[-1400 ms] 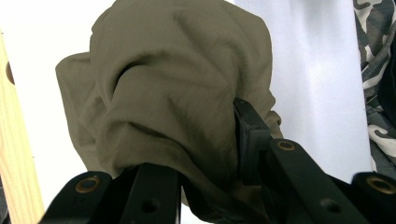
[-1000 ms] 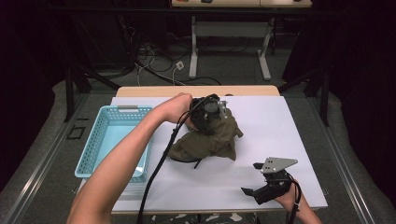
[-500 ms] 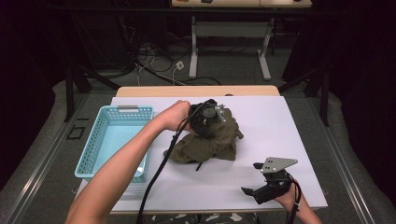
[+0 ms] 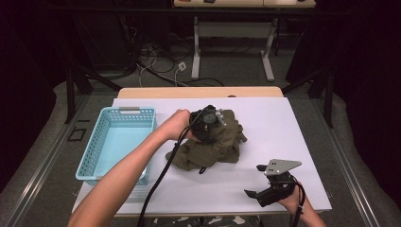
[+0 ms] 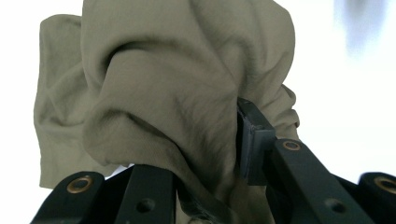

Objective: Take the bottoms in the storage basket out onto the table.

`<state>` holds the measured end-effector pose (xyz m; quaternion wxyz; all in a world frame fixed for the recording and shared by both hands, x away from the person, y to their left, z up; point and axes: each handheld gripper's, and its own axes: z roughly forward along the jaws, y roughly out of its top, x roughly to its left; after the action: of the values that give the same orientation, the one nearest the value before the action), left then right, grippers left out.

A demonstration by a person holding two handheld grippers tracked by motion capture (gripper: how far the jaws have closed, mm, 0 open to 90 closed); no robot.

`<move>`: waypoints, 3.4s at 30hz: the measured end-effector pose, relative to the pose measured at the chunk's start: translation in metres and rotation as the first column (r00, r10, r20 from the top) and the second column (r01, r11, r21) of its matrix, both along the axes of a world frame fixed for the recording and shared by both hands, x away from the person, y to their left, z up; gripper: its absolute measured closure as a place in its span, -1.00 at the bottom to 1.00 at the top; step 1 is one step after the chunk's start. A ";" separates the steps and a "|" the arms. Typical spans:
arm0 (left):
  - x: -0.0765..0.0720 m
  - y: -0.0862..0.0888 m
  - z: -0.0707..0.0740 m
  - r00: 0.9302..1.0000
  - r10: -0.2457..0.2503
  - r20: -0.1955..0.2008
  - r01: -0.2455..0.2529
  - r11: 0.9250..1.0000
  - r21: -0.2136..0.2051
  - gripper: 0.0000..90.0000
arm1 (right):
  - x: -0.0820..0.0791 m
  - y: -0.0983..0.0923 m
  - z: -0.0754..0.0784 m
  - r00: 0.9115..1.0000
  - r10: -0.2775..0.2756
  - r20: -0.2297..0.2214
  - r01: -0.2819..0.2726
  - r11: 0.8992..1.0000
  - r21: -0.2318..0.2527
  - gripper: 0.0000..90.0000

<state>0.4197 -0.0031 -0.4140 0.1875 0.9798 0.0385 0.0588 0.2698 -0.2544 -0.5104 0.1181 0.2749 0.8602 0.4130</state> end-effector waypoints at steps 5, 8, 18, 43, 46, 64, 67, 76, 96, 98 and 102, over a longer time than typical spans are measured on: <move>-0.004 0.004 -0.009 1.000 0.021 0.002 -0.021 1.000 -0.016 0.55 | 0.000 0.000 0.000 1.000 0.000 0.001 0.000 1.000 -0.002 -0.91; -0.007 0.008 -0.013 0.999 0.040 -0.002 -0.040 0.999 -0.034 0.55 | 0.000 0.000 0.000 1.000 0.000 0.001 0.000 1.000 0.000 -0.91; -0.009 0.022 -0.028 0.985 0.161 -0.053 -0.165 0.983 -0.081 0.52 | -0.001 0.001 0.000 1.000 -0.002 -0.001 0.002 1.000 -0.001 -0.91; -0.033 0.027 -0.062 0.962 0.247 -0.118 -0.266 0.946 -0.186 0.54 | -0.002 0.001 0.000 1.000 -0.001 0.007 0.001 1.000 -0.002 -0.91; -0.037 0.026 -0.068 0.958 0.259 -0.120 -0.279 0.940 -0.198 0.53 | -0.002 0.001 0.000 1.000 -0.004 0.004 0.004 1.000 0.000 -0.91; -0.042 0.033 -0.078 0.932 0.345 -0.113 -0.363 0.896 -0.255 0.01 | -0.002 0.003 0.001 1.000 0.001 0.007 -0.001 1.000 -0.009 -0.91; -0.043 0.034 -0.079 0.927 0.356 -0.116 -0.374 0.892 -0.255 -0.09 | -0.001 0.003 0.001 1.000 0.004 0.008 -0.004 1.000 -0.010 -0.91; -0.044 0.039 -0.078 0.916 0.379 -0.132 -0.401 0.886 -0.233 -0.39 | -0.002 0.003 0.001 1.000 0.005 0.009 -0.005 1.000 -0.010 -0.91; -0.074 0.077 -0.059 0.906 0.415 -0.079 -0.422 0.882 -0.207 -1.00 | -0.002 0.003 0.002 1.000 0.005 0.013 -0.005 1.000 -0.009 -0.91; -0.077 0.083 -0.058 0.908 0.414 -0.071 -0.419 0.886 -0.199 -1.00 | -0.002 0.003 0.002 1.000 0.005 0.013 -0.004 1.000 -0.009 -0.91; -0.085 0.094 -0.056 0.903 0.426 -0.064 -0.429 0.879 -0.209 -1.00 | -0.001 0.003 0.002 1.000 0.004 0.008 -0.004 1.000 -0.012 -0.91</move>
<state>0.3346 0.0911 -0.4703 0.2761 0.9209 0.2613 0.0862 0.2683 -0.2512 -0.5083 0.1223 0.2710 0.8627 0.4090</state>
